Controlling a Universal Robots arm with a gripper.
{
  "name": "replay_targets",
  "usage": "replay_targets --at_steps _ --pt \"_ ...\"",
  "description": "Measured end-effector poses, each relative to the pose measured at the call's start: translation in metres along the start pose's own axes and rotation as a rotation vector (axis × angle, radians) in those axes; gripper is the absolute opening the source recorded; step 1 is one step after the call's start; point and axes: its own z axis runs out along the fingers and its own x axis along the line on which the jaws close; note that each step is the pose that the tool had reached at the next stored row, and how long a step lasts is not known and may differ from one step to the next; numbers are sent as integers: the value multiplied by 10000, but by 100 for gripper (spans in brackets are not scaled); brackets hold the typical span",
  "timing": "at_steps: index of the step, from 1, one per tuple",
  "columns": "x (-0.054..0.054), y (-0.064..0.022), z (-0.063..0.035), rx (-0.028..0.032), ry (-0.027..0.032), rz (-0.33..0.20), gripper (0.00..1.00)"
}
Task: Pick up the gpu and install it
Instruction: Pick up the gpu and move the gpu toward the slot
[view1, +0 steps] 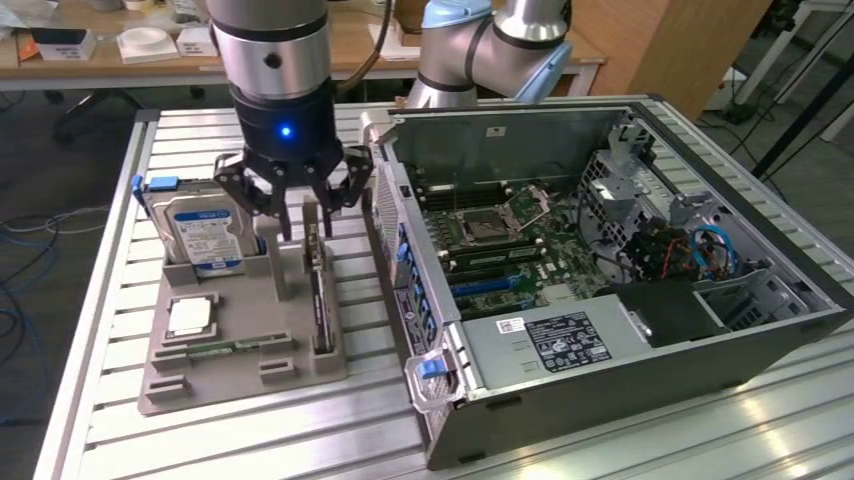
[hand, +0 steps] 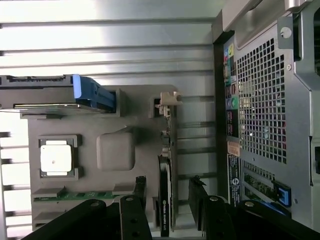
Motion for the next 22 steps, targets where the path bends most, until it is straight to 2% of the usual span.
replay_targets --at_steps 15,19,22 --pt "12 -17 246 0 -1 3 47" --pt "10 -58 285 2 -1 0 47" --pt "4 -149 292 8 0 1 47"
